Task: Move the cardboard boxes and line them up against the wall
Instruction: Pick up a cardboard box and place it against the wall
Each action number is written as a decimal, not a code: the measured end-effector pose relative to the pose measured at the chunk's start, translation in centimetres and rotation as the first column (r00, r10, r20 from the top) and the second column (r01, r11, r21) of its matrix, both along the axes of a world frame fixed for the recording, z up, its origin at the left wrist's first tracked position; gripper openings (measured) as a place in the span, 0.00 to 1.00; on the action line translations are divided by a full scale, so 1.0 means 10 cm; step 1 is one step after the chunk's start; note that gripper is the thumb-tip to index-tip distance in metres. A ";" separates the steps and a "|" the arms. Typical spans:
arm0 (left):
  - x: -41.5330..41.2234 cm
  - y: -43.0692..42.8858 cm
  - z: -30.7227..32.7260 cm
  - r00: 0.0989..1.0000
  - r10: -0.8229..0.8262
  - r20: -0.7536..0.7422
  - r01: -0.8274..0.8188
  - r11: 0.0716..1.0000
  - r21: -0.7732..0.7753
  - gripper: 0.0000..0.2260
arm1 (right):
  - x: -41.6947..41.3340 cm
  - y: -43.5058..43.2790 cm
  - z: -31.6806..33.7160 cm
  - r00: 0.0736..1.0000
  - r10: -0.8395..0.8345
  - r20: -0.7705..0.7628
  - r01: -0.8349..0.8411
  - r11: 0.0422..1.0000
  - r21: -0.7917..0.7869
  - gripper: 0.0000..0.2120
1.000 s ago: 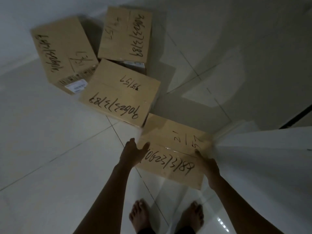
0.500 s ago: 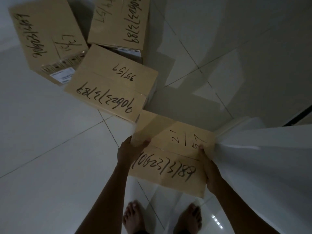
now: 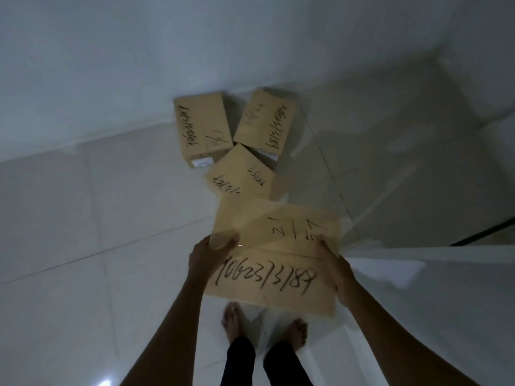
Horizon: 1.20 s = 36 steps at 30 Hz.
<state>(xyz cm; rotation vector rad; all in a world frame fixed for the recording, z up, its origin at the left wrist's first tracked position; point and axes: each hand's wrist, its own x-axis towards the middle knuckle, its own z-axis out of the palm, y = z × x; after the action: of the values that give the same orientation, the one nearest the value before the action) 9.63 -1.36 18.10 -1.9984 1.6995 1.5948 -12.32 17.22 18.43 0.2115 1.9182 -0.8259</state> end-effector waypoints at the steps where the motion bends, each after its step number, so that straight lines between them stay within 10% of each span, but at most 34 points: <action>1: 0.13 -0.06 0.30 0.999 0.050 -0.019 -0.050 0.999 -0.021 0.36 | 0.06 -0.17 0.34 0.999 0.043 -0.008 -0.043 0.999 -0.013 0.40; 13: 1.67 -0.75 2.75 0.880 0.406 -0.246 -0.448 0.882 -0.148 0.40 | 1.14 -1.84 2.78 0.922 0.279 -0.270 -0.331 0.928 -0.170 0.48; 17: 2.22 -1.04 3.09 0.851 0.454 -0.264 -0.508 0.840 -0.191 0.41 | 1.64 -2.33 3.11 0.878 0.387 -0.281 -0.453 0.861 -0.232 0.32; 36: 4.58 -3.28 2.82 0.741 0.662 -0.110 -0.669 0.715 -0.205 0.46 | 3.90 -5.17 2.42 0.753 0.621 -0.218 -0.656 0.733 -0.177 0.44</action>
<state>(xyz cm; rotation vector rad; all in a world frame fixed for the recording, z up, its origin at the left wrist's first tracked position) 55.39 -34.18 46.33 -2.9724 1.2637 1.6343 26.71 -34.46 42.61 -0.6604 1.8115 -0.5929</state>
